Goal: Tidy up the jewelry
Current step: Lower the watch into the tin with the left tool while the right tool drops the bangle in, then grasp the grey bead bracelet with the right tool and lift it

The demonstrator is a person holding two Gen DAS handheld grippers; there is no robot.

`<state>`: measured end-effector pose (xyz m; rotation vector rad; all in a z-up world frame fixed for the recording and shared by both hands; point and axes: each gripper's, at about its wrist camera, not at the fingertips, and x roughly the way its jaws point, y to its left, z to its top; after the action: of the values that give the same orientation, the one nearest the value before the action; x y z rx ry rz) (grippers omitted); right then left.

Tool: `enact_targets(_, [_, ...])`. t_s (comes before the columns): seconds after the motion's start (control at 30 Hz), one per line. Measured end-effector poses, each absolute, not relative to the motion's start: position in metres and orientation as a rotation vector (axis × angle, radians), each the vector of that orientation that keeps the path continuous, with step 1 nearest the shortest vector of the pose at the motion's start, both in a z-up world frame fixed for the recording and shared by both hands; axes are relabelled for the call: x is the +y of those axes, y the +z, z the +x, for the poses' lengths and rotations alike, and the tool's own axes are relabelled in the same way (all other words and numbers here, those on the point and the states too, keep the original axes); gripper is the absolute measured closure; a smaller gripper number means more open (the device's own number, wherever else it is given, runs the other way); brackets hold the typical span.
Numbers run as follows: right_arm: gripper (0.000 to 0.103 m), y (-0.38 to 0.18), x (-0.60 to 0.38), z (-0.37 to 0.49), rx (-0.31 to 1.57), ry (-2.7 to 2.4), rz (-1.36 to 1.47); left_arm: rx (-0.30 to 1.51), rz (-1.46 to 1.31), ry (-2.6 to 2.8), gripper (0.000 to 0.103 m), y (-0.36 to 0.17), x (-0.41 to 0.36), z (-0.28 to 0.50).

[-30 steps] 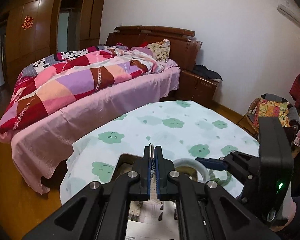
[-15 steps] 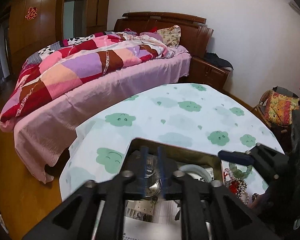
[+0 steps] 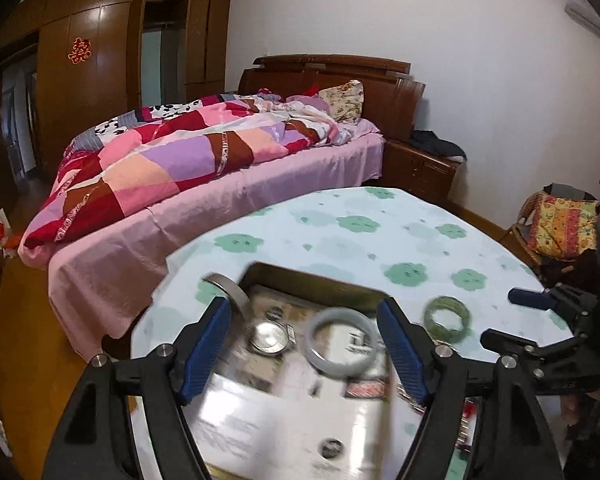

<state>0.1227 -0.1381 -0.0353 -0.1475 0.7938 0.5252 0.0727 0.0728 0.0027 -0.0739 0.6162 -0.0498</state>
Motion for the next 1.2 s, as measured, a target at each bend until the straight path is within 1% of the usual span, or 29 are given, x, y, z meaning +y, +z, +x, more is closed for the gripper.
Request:
enact_targets(0.03, [0.025,-0.040,-0.144,0.120,0.807,0.512,-0.145,0.611,-0.071,-0.053,0.027,0.003,0.068,0.069])
enact_targets(0.1, [0.030,-0.047,-0.150,0.112,0.832,0.493,-0.148,0.605,-0.055,-0.042,0.027,0.001,0.059,0.060])
enact_targets(0.2, [0.032,-0.055,-0.155,0.096,0.865,0.512,-0.127,0.618,-0.068,-0.046,0.027,-0.002,0.049,0.054])
enact_targets(0.23, [0.034,-0.057,-0.156,0.090,0.870,0.525,-0.126,0.621,-0.067,-0.050,0.027,-0.004,0.045,0.052])
enact_targets(0.37, [0.043,-0.060,-0.148,0.071,0.873,0.573,-0.149,0.630,-0.068,-0.034,0.027,-0.012,0.034,0.042])
enact_targets(0.43, [0.051,-0.061,-0.145,0.066,0.855,0.579,-0.184,0.644,-0.078,-0.031,0.027,-0.018,0.029,0.037])
enact_targets(0.57, [0.058,-0.064,-0.140,0.060,0.842,0.599,-0.210,0.662,-0.050,-0.021,0.027,-0.028,0.017,0.031])
enact_targets(0.63, [0.064,-0.067,-0.136,0.058,0.843,0.605,-0.227,0.671,-0.043,-0.030,0.027,-0.031,0.013,0.030])
enact_targets(0.73, [0.065,-0.069,-0.133,0.052,0.827,0.612,-0.254,0.669,-0.043,-0.029,0.027,-0.033,0.011,0.029])
enact_targets(0.8, [0.069,-0.069,-0.132,0.048,0.815,0.625,-0.265,0.668,-0.040,-0.030,0.027,-0.034,0.008,0.028])
enact_targets(0.87, [0.071,-0.070,-0.130,0.046,0.808,0.620,-0.289,0.667,-0.034,-0.033,0.027,-0.035,0.006,0.026])
enact_targets(0.9, [0.076,-0.071,-0.128,0.045,0.804,0.617,-0.298,0.662,-0.032,-0.034,0.027,-0.034,0.005,0.025])
enact_targets(0.93, [0.094,-0.072,-0.128,0.046,0.805,0.615,-0.303,0.657,-0.030,-0.036,0.027,-0.033,0.005,0.024])
enact_targets(1.03, [0.093,-0.073,-0.135,0.051,0.819,0.622,-0.251,0.646,-0.031,-0.041,0.027,-0.031,0.003,0.022])
enact_targets(1.2, [0.093,-0.062,-0.154,0.058,0.785,0.566,-0.170,0.632,-0.026,-0.056,0.028,-0.028,-0.003,0.019])
